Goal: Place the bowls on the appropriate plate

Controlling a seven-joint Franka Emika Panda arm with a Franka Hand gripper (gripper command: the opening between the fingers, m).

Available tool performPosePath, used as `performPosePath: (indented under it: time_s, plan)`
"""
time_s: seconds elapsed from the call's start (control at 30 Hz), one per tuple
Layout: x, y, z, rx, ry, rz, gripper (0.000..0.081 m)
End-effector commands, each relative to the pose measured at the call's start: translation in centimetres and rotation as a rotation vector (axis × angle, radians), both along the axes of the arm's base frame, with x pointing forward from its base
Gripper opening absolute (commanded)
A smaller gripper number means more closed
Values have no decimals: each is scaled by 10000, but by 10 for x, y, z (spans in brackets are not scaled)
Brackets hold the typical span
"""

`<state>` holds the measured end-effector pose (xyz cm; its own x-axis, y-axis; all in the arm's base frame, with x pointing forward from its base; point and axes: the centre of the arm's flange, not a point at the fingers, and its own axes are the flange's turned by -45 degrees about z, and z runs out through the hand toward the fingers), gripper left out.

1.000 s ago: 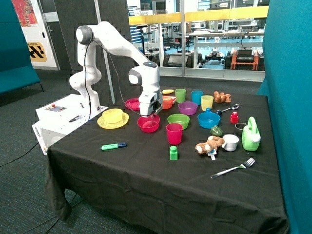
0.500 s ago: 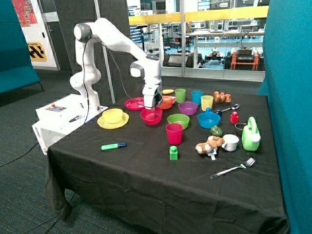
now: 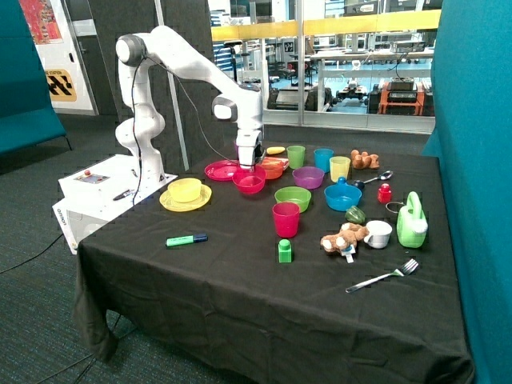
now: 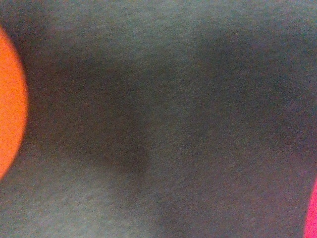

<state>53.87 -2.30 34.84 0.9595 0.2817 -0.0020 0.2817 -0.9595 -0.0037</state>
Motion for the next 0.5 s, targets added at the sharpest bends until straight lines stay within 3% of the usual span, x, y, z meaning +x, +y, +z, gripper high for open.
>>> performPosePath:
  time_s: [0.0, 0.47]
  plan:
    - [-20, 23, 5, -30, -30, 292, 0]
    - [-50, 60, 9, -28, -31, 1061, 0]
